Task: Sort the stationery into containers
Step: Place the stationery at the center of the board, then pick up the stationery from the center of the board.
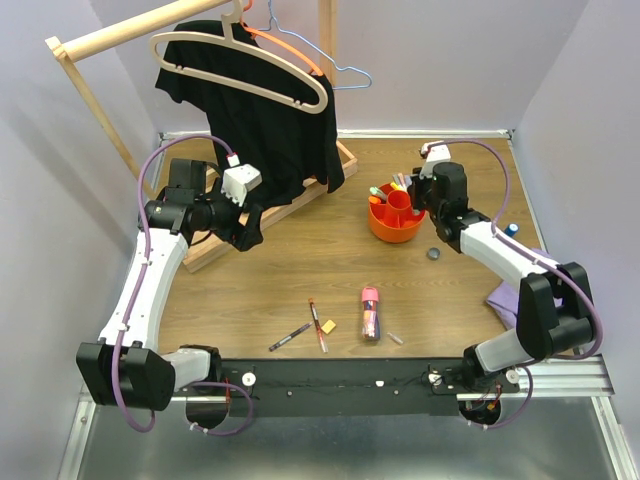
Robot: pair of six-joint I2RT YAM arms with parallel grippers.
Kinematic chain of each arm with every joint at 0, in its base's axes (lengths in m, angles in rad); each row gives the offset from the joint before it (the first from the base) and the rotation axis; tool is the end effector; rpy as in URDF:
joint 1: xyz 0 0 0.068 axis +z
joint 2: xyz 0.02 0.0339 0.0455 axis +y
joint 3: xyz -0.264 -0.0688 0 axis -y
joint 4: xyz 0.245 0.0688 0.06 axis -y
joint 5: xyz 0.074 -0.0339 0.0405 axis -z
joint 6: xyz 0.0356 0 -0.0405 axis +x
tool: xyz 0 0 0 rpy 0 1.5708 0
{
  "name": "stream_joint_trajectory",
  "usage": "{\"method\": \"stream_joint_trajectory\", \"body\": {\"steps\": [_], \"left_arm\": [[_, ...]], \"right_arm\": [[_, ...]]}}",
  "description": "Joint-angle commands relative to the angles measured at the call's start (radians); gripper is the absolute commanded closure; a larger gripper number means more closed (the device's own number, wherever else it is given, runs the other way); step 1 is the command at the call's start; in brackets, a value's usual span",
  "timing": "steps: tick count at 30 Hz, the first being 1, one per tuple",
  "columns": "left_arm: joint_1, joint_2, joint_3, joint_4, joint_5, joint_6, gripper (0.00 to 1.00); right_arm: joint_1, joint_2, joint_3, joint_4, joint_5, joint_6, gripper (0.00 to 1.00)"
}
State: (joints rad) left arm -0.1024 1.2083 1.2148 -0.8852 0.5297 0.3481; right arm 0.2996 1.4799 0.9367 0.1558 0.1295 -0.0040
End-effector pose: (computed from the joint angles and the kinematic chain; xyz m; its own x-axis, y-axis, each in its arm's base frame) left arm 0.2347 -0.0422 0.3413 -0.5804 0.3556 -0.7326 0.6457 0.7491 -0.1480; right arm 0.3243 0.0954 0.2598 -0.3602 -0.1154 -0.9257 -0.1799 0.9823 -0.0525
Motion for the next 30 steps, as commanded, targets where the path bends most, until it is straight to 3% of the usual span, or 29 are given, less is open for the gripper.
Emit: {"method": "stream_joint_trajectory", "body": {"steps": [1,6,9,13,21,22,23,25,27,30], "left_arm": [[-0.002,0.005,0.006,-0.003,-0.016,-0.014,0.08],[-0.002,0.011,0.012,0.0,-0.014,-0.017,0.08],[-0.002,0.007,0.003,0.011,-0.008,-0.021,0.08],[-0.002,0.004,-0.006,0.023,0.003,-0.029,0.08],[-0.002,-0.015,-0.014,0.048,0.015,-0.04,0.08],[-0.002,-0.018,-0.012,0.048,0.019,-0.043,0.08],[-0.002,-0.021,-0.011,0.051,0.021,-0.046,0.08],[-0.002,-0.032,-0.011,0.052,0.016,-0.058,0.08],[-0.002,-0.047,-0.017,0.071,-0.014,-0.095,0.07],[0.004,-0.067,-0.053,0.124,-0.167,-0.178,0.04]], "right_arm": [[-0.002,0.005,-0.05,0.04,-0.011,0.087,0.98],[-0.002,-0.01,-0.058,0.018,-0.001,0.108,0.87],[-0.004,-0.03,-0.05,0.001,-0.001,0.107,0.65],[-0.002,-0.066,-0.033,-0.031,-0.001,0.122,0.51],[-0.002,-0.187,0.008,-0.143,-0.033,0.133,0.48],[-0.001,-0.205,0.031,-0.154,-0.072,0.093,0.48],[-0.001,-0.211,0.04,-0.191,-0.234,0.063,0.48],[-0.001,-0.186,0.094,-0.303,-0.429,-0.052,0.48],[0.012,-0.156,0.12,-0.43,-0.584,-0.068,0.48],[0.05,-0.136,0.105,-0.517,-0.57,-0.011,0.48]]}}
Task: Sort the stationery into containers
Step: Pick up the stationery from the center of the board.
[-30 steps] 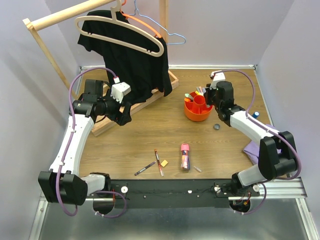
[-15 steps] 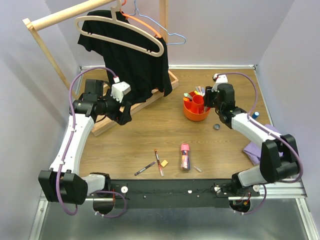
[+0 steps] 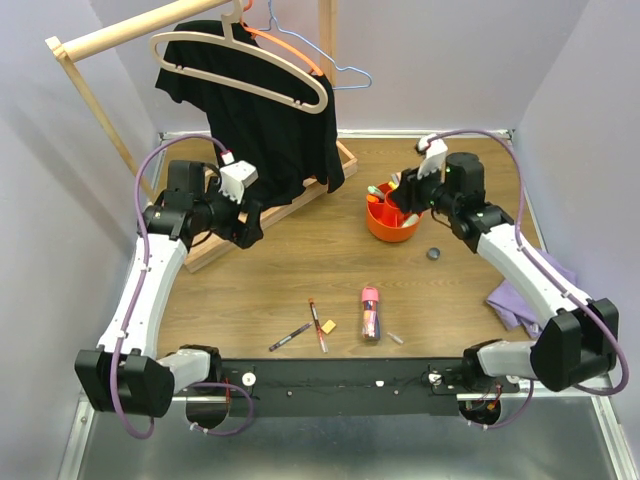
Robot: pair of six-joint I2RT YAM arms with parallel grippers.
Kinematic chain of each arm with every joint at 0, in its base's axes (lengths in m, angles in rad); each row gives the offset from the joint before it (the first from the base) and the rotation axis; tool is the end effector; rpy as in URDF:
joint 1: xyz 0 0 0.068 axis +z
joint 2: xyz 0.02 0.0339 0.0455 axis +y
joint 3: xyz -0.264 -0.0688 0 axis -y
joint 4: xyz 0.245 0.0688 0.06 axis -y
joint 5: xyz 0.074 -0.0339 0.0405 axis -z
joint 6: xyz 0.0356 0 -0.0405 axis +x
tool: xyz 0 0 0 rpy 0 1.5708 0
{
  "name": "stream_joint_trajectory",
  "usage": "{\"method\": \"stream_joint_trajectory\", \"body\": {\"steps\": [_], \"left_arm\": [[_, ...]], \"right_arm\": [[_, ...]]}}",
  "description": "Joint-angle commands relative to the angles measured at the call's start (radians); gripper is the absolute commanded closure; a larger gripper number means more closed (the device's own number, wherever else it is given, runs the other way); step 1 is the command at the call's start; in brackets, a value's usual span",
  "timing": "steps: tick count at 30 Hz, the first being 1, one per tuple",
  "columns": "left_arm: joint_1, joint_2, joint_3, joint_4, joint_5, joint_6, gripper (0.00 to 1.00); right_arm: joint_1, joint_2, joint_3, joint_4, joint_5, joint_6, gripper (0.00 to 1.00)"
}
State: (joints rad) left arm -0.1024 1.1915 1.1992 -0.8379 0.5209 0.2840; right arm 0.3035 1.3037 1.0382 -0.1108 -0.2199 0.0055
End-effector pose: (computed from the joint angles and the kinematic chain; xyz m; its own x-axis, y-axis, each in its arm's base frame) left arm 0.2345 -0.0419 0.3432 -0.5864 0.3046 -0.7506 0.6115 0.7742 -0.1635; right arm 0.2874 0.0981 0.3218 -0.3534 -0.1050 -0.9296 -0.4833 0.8713 0.0853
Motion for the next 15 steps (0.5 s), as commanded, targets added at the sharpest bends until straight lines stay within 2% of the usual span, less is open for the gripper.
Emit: {"method": "stream_joint_trajectory", "body": {"steps": [1,2,3,4,7,10,15], "left_arm": [[0.009,-0.055,-0.052,0.079,-0.179,-0.12,0.04],[0.012,-0.061,-0.062,0.08,-0.23,-0.123,0.04],[0.013,-0.078,-0.072,0.088,-0.254,-0.126,0.04],[0.016,-0.085,-0.091,0.089,-0.268,-0.121,0.04],[0.024,-0.128,-0.127,0.083,-0.279,-0.118,0.03],[0.036,-0.173,-0.154,0.071,-0.26,-0.131,0.03],[0.064,-0.24,-0.2,0.06,-0.248,-0.143,0.03]], "right_arm": [[0.069,0.046,-0.003,-0.277,-0.248,-0.074,0.48],[0.103,0.052,-0.01,-0.305,-0.283,-0.131,0.48],[0.177,0.055,-0.012,-0.376,-0.39,-0.207,0.47],[0.222,0.058,-0.009,-0.435,-0.445,-0.427,0.46],[0.4,0.071,-0.015,-0.559,-0.461,-0.757,0.44],[0.506,0.162,0.026,-0.613,-0.429,-0.963,0.42],[0.611,0.324,0.101,-0.655,-0.377,-1.139,0.4]]}}
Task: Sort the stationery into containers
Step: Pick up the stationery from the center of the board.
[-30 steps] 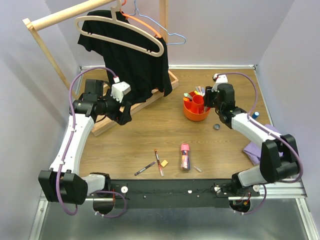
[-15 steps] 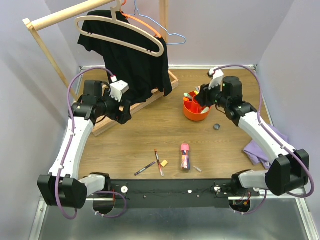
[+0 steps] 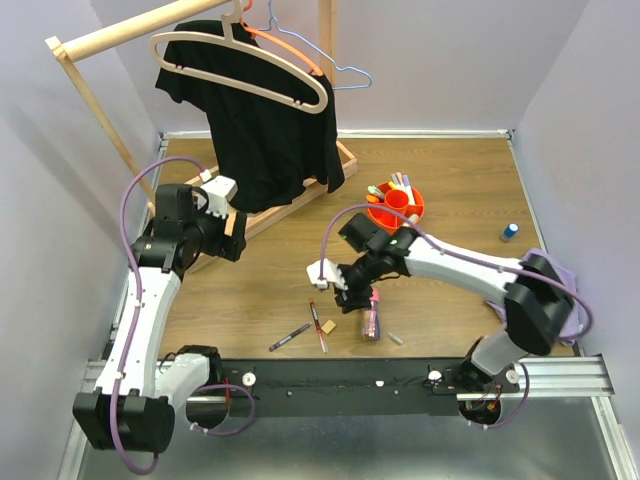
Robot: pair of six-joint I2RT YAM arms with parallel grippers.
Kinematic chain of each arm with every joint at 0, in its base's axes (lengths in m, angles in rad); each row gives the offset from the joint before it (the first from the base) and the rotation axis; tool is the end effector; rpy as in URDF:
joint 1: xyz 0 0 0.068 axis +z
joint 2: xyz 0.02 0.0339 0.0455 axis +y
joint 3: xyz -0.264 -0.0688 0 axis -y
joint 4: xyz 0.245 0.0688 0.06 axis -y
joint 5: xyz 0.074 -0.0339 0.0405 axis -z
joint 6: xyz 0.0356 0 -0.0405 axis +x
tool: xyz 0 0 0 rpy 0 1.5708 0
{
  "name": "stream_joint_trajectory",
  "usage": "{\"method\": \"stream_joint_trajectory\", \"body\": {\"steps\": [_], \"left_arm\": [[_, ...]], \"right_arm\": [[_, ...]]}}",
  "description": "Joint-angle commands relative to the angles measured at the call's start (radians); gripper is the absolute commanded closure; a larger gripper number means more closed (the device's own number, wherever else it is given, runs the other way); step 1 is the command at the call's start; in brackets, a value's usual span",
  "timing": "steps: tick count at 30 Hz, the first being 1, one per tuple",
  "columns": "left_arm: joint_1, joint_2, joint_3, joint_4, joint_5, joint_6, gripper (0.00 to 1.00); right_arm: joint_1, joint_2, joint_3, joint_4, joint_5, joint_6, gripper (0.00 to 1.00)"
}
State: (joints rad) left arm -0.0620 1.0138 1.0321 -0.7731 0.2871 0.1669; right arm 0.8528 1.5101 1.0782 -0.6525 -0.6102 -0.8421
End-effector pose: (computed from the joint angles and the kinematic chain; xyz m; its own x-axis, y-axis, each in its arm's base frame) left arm 0.2021 -0.0226 0.3280 -0.6303 0.1988 -0.7505 0.3752 0.9243 -0.0703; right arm 0.1819 0.2392 0.2377 0.2047 -0.6951 -0.6892 -0.9622 -0.2720 -0.0114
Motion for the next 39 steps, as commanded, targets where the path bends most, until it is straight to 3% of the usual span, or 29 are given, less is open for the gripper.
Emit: {"method": "stream_joint_trajectory", "body": {"steps": [1,7,23,26,30,32,39], "left_arm": [[0.031,-0.07,-0.044,-0.008,-0.006,-0.029,0.03],[0.053,-0.118,-0.058,-0.022,0.02,-0.041,0.03],[0.093,-0.141,-0.083,-0.009,0.029,-0.046,0.03],[0.091,-0.133,-0.086,-0.008,0.03,-0.046,0.03],[0.091,-0.121,-0.079,-0.011,0.038,-0.046,0.03],[0.091,-0.118,-0.073,-0.015,0.043,-0.041,0.03],[0.091,-0.078,-0.047,-0.006,0.106,-0.04,0.04]], "right_arm": [[0.074,0.137,0.071,-0.116,0.021,-0.329,0.4],[0.127,0.237,0.091,-0.101,0.036,-0.39,0.37],[0.201,0.343,0.045,0.048,0.032,-0.324,0.41],[0.221,0.352,0.025,0.082,0.053,-0.308,0.51],[0.232,0.313,-0.003,0.117,0.111,-0.252,0.93],[0.232,0.267,-0.007,0.114,0.147,-0.223,0.99],[0.154,0.032,0.032,0.017,0.294,-0.158,0.99]]}}
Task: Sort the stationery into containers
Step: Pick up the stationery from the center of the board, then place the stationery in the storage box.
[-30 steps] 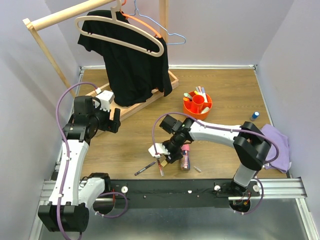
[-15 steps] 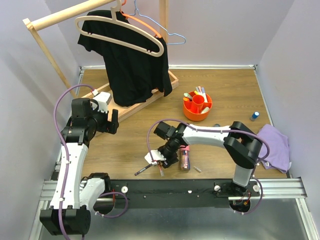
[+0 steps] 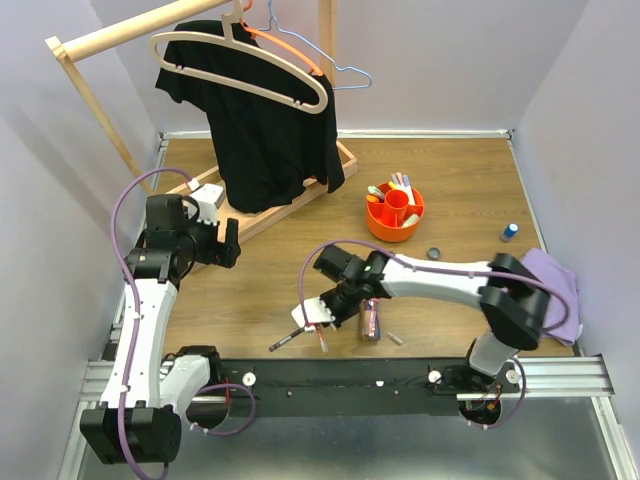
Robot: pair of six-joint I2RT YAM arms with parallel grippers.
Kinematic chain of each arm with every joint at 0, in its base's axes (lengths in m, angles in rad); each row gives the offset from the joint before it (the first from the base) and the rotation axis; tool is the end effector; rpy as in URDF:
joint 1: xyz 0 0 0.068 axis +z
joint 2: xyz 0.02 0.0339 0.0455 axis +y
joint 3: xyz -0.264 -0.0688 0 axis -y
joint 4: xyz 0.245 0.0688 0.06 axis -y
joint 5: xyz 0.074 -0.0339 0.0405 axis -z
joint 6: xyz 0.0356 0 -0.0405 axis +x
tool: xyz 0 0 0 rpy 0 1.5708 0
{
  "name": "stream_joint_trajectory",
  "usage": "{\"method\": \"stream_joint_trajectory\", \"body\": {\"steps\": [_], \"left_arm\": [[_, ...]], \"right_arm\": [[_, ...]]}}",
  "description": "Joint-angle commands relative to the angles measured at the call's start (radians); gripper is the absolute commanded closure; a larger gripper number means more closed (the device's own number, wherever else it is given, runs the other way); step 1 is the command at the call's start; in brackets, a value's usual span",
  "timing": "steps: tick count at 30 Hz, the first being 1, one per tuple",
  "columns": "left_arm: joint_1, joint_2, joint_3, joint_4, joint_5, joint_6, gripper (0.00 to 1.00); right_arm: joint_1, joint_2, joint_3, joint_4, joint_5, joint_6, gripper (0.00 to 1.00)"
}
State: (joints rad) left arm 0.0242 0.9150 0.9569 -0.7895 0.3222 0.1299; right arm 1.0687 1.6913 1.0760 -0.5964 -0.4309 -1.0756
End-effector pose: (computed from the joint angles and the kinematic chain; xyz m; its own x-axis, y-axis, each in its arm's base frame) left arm 0.1805 -0.0069 0.3197 -0.6469 0.1072 -0.7550 0.2955 0.9480 -0.1185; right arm 0.1428 0.2910 0.1836 0.5488 -0.6615 -0.5111 -0.8085 -0.5754 -0.1234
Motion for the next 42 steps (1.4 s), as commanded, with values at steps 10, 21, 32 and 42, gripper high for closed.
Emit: {"method": "stream_joint_trajectory", "body": {"steps": [10,21,32,42], "left_arm": [[0.002,0.087,0.066,0.027,0.187,-0.016,0.04],[-0.021,0.209,0.189,0.032,0.201,-0.004,0.04],[-0.061,0.269,0.232,0.038,0.195,-0.001,0.04],[-0.061,0.277,0.23,0.041,0.193,0.0,0.04]], "right_arm": [[-0.559,-0.254,0.078,0.231,0.164,0.517,0.99],[-0.727,-0.243,0.049,0.343,0.215,0.637,0.99],[-0.809,-0.22,0.029,0.38,0.271,0.677,0.99],[-0.84,-0.176,-0.024,0.425,0.267,0.707,0.99]]}}
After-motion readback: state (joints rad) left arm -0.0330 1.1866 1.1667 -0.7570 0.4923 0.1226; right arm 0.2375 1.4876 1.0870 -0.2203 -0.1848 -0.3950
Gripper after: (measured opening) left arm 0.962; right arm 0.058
